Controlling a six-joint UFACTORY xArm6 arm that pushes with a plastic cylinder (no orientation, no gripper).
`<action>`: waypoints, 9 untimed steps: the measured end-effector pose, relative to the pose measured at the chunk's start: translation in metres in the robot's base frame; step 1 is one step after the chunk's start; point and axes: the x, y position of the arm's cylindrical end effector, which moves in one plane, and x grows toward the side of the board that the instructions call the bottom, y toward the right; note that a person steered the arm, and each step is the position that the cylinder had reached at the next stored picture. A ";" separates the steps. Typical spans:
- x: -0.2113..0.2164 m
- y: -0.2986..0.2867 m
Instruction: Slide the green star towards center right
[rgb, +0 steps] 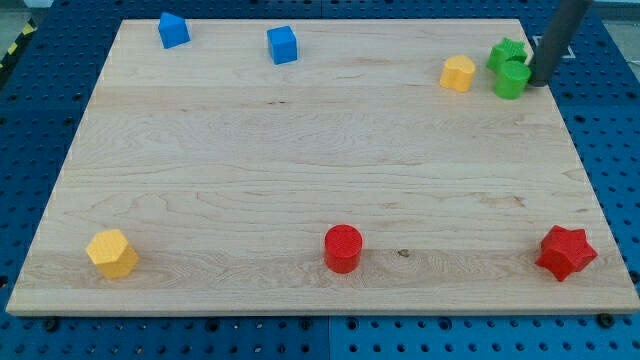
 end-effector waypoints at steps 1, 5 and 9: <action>0.000 -0.038; -0.073 -0.052; -0.050 -0.015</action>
